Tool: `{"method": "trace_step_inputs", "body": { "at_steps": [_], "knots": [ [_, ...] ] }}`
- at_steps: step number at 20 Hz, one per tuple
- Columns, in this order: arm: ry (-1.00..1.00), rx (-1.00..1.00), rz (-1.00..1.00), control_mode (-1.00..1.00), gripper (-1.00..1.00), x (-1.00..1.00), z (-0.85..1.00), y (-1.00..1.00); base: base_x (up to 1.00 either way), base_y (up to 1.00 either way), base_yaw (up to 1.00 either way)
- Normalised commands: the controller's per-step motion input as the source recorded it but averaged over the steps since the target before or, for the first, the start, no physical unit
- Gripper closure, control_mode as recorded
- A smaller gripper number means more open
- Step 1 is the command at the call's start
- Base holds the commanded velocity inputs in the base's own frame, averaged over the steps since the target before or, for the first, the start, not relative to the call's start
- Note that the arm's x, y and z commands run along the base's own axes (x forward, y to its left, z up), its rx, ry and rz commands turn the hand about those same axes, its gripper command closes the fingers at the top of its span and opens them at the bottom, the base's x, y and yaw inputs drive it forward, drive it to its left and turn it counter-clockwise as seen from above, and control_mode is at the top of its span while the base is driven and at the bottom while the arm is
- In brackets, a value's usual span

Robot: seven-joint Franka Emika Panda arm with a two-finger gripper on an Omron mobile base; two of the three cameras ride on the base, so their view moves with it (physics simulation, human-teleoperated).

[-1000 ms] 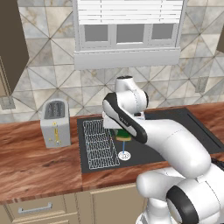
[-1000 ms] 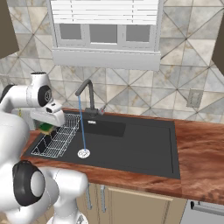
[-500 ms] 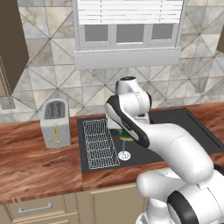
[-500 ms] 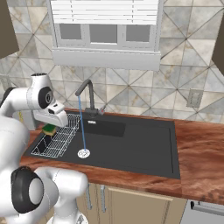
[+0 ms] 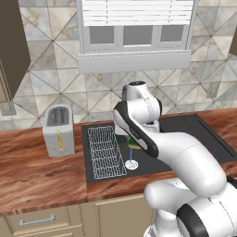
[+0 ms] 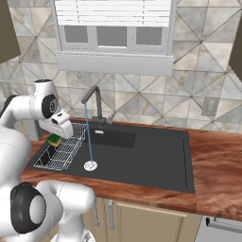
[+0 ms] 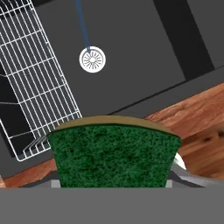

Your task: Soak the sponge with water for a few seconds and then drop it inside the sink.

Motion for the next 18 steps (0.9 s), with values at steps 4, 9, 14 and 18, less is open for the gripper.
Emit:
{"method": "trace_step_inputs", "body": {
  "at_steps": [4, 9, 14, 18],
  "knots": [
    [-0.07, 0.00, -0.12, -1.00, 1.00, 0.01, 0.00, -0.01, 0.00, 0.00, 0.00],
    [-0.15, 0.00, -0.12, -1.00, 1.00, 0.04, -0.02, -0.02, 0.00, 0.00, 0.00],
    [-0.19, -0.05, -0.05, -1.00, 1.00, 0.11, -0.15, -0.01, 0.00, 0.00, 0.00],
    [-0.17, -0.08, -0.03, -1.00, 1.00, 0.20, -0.13, -0.11, 0.00, 0.00, 0.00]
  ]
}}
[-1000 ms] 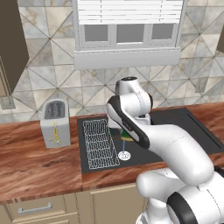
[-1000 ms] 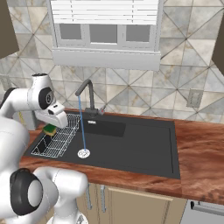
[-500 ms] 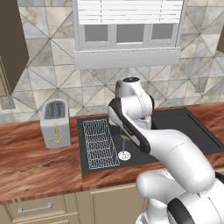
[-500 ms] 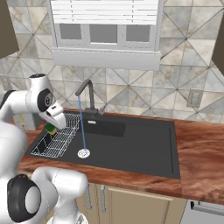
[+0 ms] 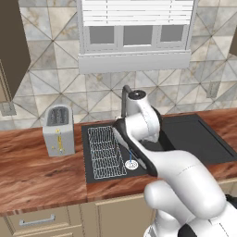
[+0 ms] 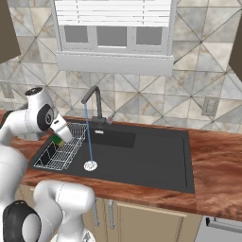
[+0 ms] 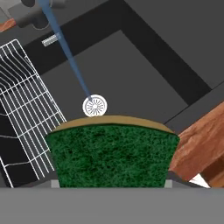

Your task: Soak the sponge with water for a few seconds and then drop it inside the sink.

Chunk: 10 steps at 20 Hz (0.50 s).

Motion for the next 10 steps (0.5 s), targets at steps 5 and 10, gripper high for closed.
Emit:
{"method": "trace_step_inputs", "body": {
  "at_steps": [5, 10],
  "knots": [
    [-0.13, -0.04, -0.01, -1.00, 1.00, 0.17, -0.06, -0.09, 0.00, 0.00, 0.00],
    [-0.02, 0.00, -0.01, -1.00, 1.00, 0.25, 0.00, -0.06, 0.00, 0.00, 0.00]
  ]
}}
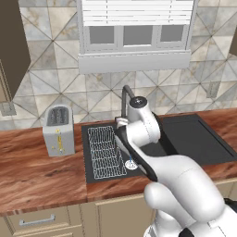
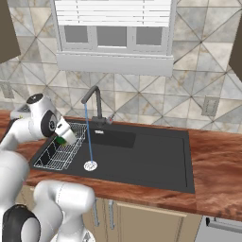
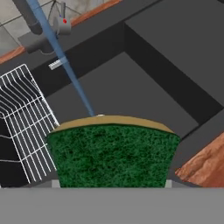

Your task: Soak the sponge with water for a few seconds and then drop it inside the sink.

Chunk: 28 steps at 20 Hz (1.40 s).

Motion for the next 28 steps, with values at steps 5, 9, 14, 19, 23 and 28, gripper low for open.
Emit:
{"method": "trace_step_inputs", "body": {
  "at_steps": [5, 9, 14, 19, 23, 28],
  "knots": [
    [-0.01, 0.00, -0.04, -1.00, 1.00, 0.41, 0.00, -0.06, 0.00, 0.00, 0.00],
    [-0.01, 0.00, -0.06, -1.00, 1.00, 0.42, 0.00, -0.03, 0.00, 0.00, 0.00],
    [0.00, 0.00, -0.10, -1.00, 1.00, 0.16, 0.00, 0.00, 0.00, 0.00, 0.00],
    [-0.01, 0.00, -0.12, -1.00, 1.00, 0.00, -0.02, 0.00, 0.00, 0.00, 0.00],
    [-0.06, -0.03, -0.14, -1.00, 1.00, 0.03, -0.10, 0.00, 0.00, 0.00, 0.00],
    [-0.09, -0.04, -0.13, -1.00, 1.00, 0.00, -0.10, 0.00, 0.00, 0.00, 0.00]
  ]
}}
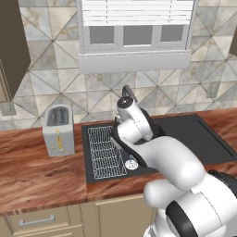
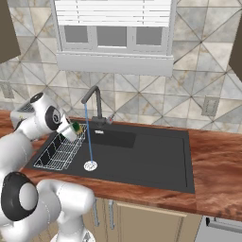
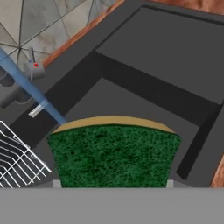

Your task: Soak the sponge with water for a few seconds and then drop it inside the sink.

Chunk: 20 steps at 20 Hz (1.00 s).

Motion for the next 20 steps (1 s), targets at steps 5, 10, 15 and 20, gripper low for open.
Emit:
{"method": "trace_step_inputs", "body": {
  "at_steps": [5, 10, 15, 20],
  "knots": [
    [-0.15, -0.07, -0.12, -1.00, 1.00, 0.05, -0.17, 0.00, 0.00, 0.00, 0.00],
    [-0.09, -0.03, -0.10, -1.00, 1.00, 0.03, -0.01, 0.00, 0.00, 0.00, 0.00],
    [-0.01, 0.00, -0.10, -1.00, 1.00, 0.08, 0.00, -0.01, 0.00, 0.00, 0.00],
    [0.07, 0.05, -0.05, -1.00, 1.00, 0.13, 0.02, -0.17, 0.00, 0.00, 0.00]
  ]
}}
